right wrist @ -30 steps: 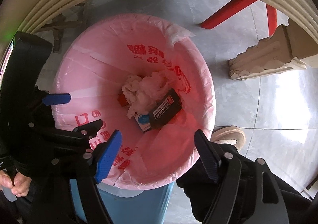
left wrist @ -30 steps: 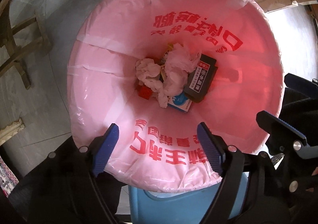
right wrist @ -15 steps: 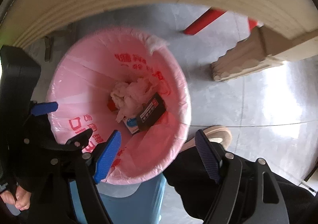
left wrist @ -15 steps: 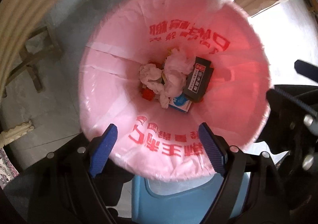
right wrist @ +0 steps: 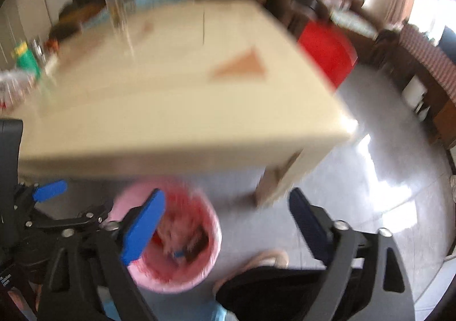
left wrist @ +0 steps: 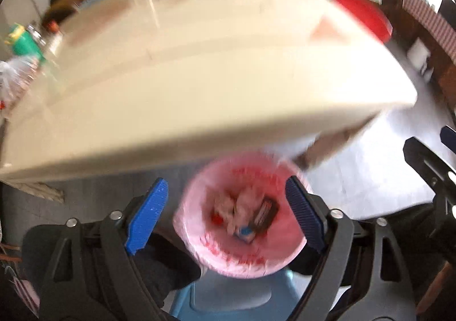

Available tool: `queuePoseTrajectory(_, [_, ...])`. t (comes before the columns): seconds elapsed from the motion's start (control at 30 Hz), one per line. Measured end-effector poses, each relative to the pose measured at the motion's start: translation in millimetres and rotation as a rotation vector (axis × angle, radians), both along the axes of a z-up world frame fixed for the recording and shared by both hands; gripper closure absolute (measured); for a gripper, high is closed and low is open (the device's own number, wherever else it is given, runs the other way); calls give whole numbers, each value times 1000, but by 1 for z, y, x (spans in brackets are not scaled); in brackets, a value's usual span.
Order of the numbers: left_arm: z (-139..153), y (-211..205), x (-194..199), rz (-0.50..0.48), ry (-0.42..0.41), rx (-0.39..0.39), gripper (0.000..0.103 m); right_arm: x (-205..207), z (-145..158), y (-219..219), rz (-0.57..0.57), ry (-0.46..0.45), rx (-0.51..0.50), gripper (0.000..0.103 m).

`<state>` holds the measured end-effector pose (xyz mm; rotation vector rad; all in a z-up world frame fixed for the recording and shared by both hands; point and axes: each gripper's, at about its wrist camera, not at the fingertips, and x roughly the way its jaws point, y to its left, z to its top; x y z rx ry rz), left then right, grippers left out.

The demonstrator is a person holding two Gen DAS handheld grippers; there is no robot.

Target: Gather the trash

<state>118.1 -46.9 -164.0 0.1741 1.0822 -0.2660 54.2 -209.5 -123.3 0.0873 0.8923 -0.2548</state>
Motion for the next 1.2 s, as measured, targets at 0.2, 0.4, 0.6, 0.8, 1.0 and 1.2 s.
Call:
queuePoseTrajectory(0.2, [75, -1, -27, 44, -193, -54, 9, -25, 66, 1, -19, -170, -54, 7])
queuePoseTrajectory(0.4, [118, -2, -54, 65, -311, -41, 6, -50, 105, 9, -30, -272, -92, 7])
queuePoseTrajectory(0.6, [141, 3, -68, 95, -355, -63, 6, -69, 125, 12, -55, -318, -106, 7])
queuePoseTrajectory(0.8, [150, 9, -76, 117, -365, -89, 6, -86, 138, 13, -69, -346, -126, 7])
queuePoseTrajectory(1.0, [156, 12, -82, 131, -386, -85, 6, -89, 138, 16, -63, -331, -127, 7])
queuePoseTrajectory(1.2, [159, 15, -85, 138, -391, -88, 6, -91, 139, 23, -53, -329, -136, 7])
